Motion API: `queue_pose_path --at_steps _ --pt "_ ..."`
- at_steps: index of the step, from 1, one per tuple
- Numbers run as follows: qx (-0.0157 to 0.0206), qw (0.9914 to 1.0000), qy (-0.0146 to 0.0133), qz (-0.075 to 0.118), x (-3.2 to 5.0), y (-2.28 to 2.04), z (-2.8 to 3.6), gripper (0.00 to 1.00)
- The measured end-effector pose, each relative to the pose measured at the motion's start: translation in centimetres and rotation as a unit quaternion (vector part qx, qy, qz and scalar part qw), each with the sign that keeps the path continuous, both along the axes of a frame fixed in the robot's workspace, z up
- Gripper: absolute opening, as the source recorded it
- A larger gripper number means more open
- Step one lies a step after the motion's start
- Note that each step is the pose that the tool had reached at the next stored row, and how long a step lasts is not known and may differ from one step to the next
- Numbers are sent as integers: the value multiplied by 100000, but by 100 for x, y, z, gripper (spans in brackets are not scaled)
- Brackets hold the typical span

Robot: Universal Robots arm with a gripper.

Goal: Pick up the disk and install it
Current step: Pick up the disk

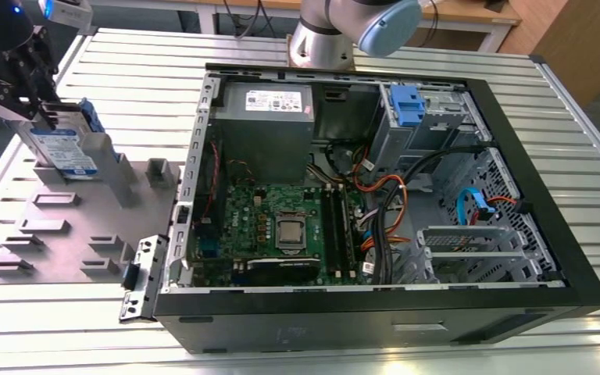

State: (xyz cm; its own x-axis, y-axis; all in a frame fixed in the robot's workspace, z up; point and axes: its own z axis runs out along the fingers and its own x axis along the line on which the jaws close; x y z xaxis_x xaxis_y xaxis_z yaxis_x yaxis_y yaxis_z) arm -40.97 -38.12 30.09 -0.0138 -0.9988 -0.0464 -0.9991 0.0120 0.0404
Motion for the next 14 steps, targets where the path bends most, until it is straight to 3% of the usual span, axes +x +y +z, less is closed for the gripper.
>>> queue_pose_path --at_steps 3,4,14 --pt "-5 100000 1 1 0 1 0 42" --pt "-7 100000 5 1 1 1 0 35" --pt "0 100000 0 -1 2 4 0 35"
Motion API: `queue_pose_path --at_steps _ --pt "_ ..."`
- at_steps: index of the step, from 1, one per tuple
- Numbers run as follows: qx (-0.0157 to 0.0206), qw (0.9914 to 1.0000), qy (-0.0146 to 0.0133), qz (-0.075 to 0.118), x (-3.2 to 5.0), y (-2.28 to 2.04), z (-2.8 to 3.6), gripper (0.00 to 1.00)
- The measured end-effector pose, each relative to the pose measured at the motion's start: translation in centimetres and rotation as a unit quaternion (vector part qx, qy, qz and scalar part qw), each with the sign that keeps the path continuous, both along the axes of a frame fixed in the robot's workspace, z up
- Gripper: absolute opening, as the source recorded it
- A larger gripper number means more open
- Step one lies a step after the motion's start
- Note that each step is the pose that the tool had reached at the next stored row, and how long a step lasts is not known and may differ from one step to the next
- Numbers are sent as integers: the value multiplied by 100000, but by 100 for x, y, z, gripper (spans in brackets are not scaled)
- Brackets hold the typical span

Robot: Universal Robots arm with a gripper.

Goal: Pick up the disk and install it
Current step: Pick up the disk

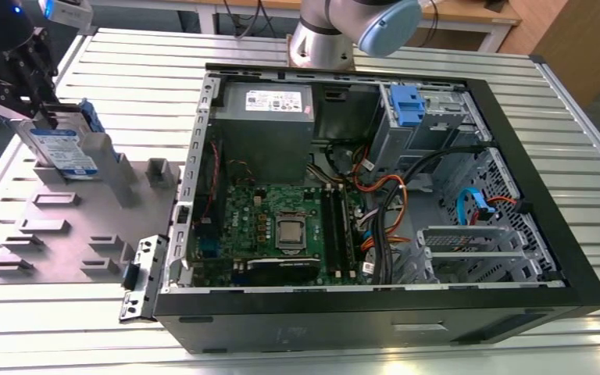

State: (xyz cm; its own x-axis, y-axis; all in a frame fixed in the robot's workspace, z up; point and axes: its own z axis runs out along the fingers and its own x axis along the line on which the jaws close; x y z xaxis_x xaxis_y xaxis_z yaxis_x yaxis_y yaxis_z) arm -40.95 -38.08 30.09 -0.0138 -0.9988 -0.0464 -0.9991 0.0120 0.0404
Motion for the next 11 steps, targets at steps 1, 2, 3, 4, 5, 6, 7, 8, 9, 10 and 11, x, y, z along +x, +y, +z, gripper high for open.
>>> queue_pose_path --at_steps 1,2,3,4,5,6,7,8,9,10,11 --pt "-1 100000 0 -1 0 0 2 35" --pt "2 100000 1 -2 0 1 14 35" --pt "7 100000 -11 -2 0 1 35 35" --pt "2 100000 -5 -4 0 1 64 35" --pt "-8 100000 -4 -1 0 0 96 35" --pt "-43 100000 -6 1 0 0 119 35" --pt "-118 100000 -6 -1 0 0 124 35" --pt "-141 100000 -14 1 0 0 124 35" --pt "-173 100000 -13 2 0 0 124 35" --pt "-204 100000 -6 1 0 0 124 35" --pt "-233 100000 -3 -2 0 0 125 35"
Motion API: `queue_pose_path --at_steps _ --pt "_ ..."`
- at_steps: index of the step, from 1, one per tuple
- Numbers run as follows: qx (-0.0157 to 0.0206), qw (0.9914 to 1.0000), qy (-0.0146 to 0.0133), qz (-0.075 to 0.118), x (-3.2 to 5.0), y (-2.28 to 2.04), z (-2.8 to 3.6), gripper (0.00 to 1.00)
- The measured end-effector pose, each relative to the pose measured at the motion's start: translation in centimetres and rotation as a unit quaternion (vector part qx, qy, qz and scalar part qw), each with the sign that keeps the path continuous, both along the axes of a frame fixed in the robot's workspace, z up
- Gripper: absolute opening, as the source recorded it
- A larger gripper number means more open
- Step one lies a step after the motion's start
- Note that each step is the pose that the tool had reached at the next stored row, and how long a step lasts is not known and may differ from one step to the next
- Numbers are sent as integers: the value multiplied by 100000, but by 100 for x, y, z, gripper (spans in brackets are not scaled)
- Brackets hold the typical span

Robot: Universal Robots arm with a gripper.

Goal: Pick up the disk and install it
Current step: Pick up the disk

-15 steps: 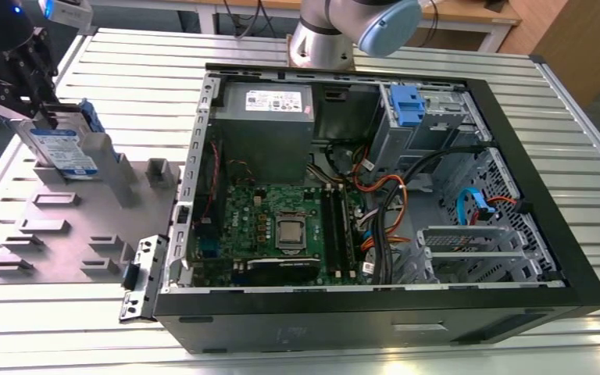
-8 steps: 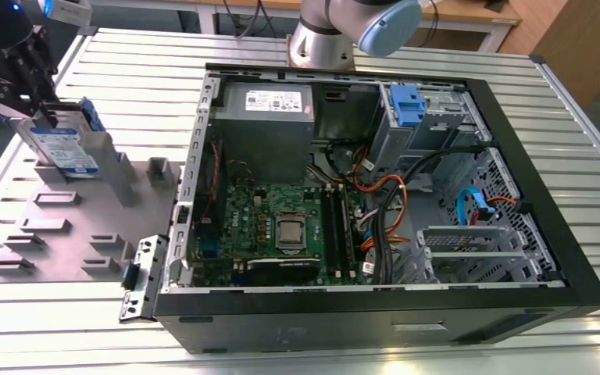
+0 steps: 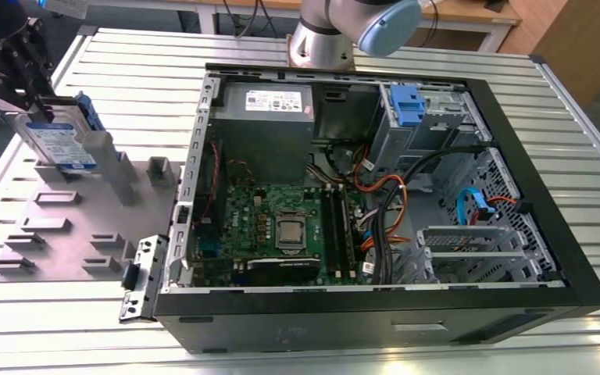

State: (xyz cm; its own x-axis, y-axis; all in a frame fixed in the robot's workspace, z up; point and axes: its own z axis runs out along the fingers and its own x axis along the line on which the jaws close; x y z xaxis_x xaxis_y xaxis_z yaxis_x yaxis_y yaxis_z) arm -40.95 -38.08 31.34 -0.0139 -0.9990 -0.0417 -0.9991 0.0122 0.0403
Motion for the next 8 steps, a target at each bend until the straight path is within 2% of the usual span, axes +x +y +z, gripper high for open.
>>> queue_pose_path --at_steps 5,8 --pt "-136 100000 4 3 0 0 1 35" --pt "-138 100000 4 -2 0 0 57 35"
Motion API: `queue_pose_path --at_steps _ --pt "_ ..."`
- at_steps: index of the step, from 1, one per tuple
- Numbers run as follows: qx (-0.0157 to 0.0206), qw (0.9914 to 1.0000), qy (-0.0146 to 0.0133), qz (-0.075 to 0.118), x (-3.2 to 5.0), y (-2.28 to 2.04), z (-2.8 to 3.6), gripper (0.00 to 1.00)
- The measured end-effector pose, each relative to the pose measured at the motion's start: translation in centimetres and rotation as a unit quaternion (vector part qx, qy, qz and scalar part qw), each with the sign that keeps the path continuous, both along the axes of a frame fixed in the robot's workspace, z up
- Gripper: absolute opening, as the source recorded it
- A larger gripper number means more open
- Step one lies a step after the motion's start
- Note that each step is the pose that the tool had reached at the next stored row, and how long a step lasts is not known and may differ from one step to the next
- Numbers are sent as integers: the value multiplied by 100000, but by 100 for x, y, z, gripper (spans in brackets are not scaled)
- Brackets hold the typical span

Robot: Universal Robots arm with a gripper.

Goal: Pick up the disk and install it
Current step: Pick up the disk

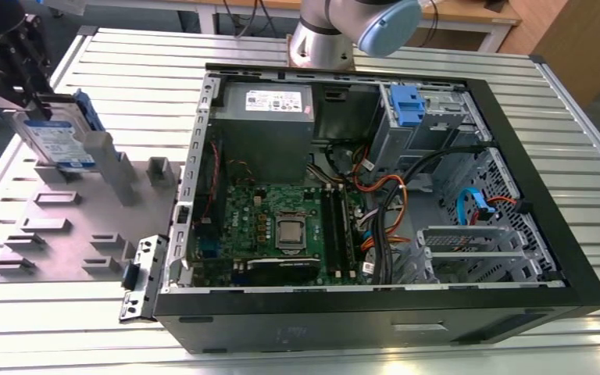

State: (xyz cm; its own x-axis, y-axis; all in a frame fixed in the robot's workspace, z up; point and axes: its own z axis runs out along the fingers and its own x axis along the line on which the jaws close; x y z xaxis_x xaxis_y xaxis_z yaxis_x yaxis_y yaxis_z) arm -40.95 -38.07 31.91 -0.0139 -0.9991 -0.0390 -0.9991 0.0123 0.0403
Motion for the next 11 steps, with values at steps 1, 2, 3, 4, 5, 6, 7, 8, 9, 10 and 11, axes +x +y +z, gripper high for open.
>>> queue_pose_path --at_steps 1,2,3,4,5,6,7,8,9,10,11 --pt "3 100000 -9 3 0 0 41 35" --pt "0 100000 -2 3 0 0 87 35" --pt "-3 100000 4 -1 0 0 133 35" --pt "7 100000 -13 2 0 0 180 35" --pt "2 100000 -2 1 0 0 226 35" --pt "0 100000 -1 2 0 0 270 35" --pt "4 100000 -8 3 0 0 315 35" --pt "6 100000 -7 2 0 0 360 35" --pt "4 100000 -8 1 0 0 405 35" --pt "2 100000 -3 1 0 0 450 35" --pt "2 100000 -4 2 0 0 498 35"
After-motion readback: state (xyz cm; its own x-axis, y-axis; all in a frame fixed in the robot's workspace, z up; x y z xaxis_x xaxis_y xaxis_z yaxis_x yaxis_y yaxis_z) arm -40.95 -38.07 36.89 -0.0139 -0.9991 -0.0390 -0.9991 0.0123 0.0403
